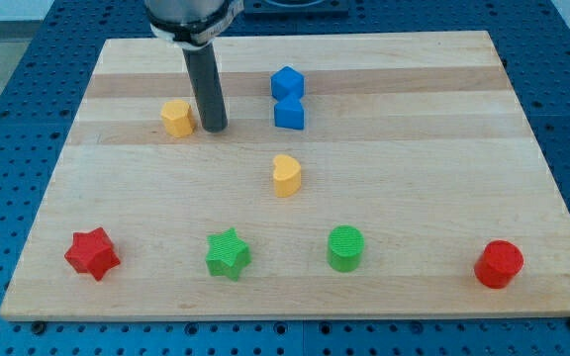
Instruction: Keep the yellow heart in between the blue cube and red star
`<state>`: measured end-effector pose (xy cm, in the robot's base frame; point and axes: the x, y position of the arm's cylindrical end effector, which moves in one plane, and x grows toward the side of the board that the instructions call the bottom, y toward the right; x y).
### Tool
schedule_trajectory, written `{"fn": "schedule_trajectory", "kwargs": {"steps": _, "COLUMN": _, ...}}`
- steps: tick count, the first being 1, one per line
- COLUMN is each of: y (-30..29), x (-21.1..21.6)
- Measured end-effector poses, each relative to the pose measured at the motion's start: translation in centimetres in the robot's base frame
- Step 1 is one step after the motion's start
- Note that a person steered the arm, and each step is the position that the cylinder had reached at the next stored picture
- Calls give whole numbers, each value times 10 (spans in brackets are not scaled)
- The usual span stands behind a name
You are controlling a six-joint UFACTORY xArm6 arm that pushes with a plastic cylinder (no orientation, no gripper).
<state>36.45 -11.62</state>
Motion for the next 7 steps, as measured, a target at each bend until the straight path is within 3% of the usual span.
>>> {"fn": "schedule_trajectory", "kwargs": {"steps": 1, "y": -53, "x": -3}}
{"fn": "schedule_trajectory", "kwargs": {"steps": 2, "y": -50, "x": 6}}
{"fn": "schedule_trajectory", "kwargs": {"steps": 4, "y": 106, "x": 38}}
{"fn": "schedule_trajectory", "kwargs": {"steps": 5, "y": 161, "x": 76}}
{"fn": "schedule_trajectory", "kwargs": {"steps": 7, "y": 86, "x": 133}}
